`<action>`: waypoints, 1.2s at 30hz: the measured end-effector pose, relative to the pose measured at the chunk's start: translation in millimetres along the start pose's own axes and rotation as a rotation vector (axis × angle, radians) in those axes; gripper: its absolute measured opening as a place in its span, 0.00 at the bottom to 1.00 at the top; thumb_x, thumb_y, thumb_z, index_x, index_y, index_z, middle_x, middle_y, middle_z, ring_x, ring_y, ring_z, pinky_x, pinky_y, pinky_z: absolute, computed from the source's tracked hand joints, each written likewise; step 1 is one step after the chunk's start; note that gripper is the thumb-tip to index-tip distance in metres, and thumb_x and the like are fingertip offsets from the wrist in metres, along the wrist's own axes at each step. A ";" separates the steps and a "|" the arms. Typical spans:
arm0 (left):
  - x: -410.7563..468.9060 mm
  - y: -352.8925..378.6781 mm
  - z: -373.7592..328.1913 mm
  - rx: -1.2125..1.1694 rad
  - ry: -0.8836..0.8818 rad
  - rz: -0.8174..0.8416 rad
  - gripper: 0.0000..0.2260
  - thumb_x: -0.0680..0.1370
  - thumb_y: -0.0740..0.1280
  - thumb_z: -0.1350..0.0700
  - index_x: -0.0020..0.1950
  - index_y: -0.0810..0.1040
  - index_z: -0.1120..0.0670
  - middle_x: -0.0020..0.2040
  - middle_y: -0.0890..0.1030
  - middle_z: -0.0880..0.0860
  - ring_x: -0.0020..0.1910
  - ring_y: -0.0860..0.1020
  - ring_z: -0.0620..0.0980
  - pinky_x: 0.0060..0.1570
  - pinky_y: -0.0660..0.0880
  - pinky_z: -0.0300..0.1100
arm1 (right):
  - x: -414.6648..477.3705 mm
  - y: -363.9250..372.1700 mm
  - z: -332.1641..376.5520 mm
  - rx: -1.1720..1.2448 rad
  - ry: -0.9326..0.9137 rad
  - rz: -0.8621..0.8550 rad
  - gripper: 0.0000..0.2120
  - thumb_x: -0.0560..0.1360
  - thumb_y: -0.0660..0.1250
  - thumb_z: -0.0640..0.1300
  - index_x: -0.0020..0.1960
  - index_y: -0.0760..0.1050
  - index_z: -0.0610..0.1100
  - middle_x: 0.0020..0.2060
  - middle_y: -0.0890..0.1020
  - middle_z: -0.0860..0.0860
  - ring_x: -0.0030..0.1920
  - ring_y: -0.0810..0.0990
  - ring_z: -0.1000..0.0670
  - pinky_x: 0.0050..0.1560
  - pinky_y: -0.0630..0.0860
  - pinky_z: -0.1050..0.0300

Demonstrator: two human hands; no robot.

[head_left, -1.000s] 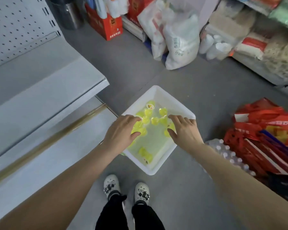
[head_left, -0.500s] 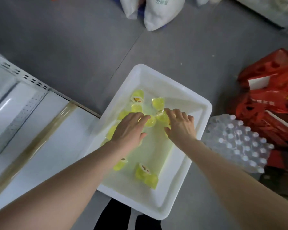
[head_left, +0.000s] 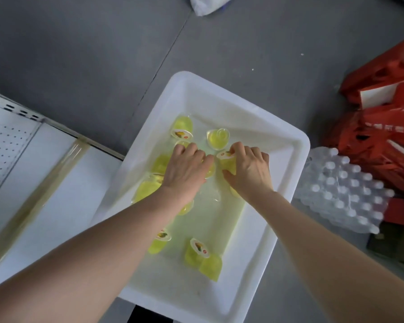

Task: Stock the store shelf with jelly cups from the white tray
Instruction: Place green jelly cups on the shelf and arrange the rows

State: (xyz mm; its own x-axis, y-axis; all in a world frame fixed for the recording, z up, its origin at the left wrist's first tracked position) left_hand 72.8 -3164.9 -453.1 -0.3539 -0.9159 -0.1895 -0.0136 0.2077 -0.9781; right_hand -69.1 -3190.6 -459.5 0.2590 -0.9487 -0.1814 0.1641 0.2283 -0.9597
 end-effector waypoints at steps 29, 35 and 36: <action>-337.8 -256.5 -87.0 -0.789 -0.839 -0.598 0.32 0.69 0.76 0.53 0.69 0.66 0.53 0.59 0.76 0.52 0.56 0.76 0.51 0.54 0.72 0.45 | -225.5 -312.2 143.8 0.274 -0.743 -0.118 0.27 0.70 0.75 0.47 0.68 0.72 0.45 0.57 0.76 0.47 0.53 0.77 0.42 0.53 0.74 0.52; -480.6 -313.5 -115.4 -0.712 -0.965 -0.718 0.24 0.67 0.78 0.59 0.61 0.77 0.55 0.56 0.77 0.56 0.57 0.74 0.54 0.49 0.64 0.38 | -315.1 -367.1 242.5 0.225 -1.016 -0.118 0.23 0.69 0.72 0.43 0.64 0.75 0.45 0.53 0.77 0.44 0.49 0.78 0.40 0.50 0.76 0.50; -505.1 -319.7 -118.0 -0.698 -0.993 -0.730 0.24 0.66 0.79 0.57 0.61 0.77 0.53 0.56 0.77 0.54 0.56 0.74 0.54 0.49 0.66 0.38 | -331.5 -372.2 260.2 0.226 -1.058 -0.116 0.23 0.69 0.72 0.42 0.64 0.75 0.45 0.53 0.77 0.44 0.48 0.78 0.40 0.49 0.76 0.51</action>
State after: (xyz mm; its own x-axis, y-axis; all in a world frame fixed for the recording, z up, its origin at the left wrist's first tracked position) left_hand 145.5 -2728.1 -34.5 0.7247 -0.6859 0.0665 -0.4606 -0.5539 -0.6935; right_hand 31.7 -2904.2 13.7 0.9014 -0.3224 0.2891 0.3841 0.2869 -0.8776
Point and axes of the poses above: each hand's wrist, its own x-axis towards the middle knuckle, its own y-axis out of the palm, z = x × y, the point moved 6 cm from there along x, towards the middle knuckle
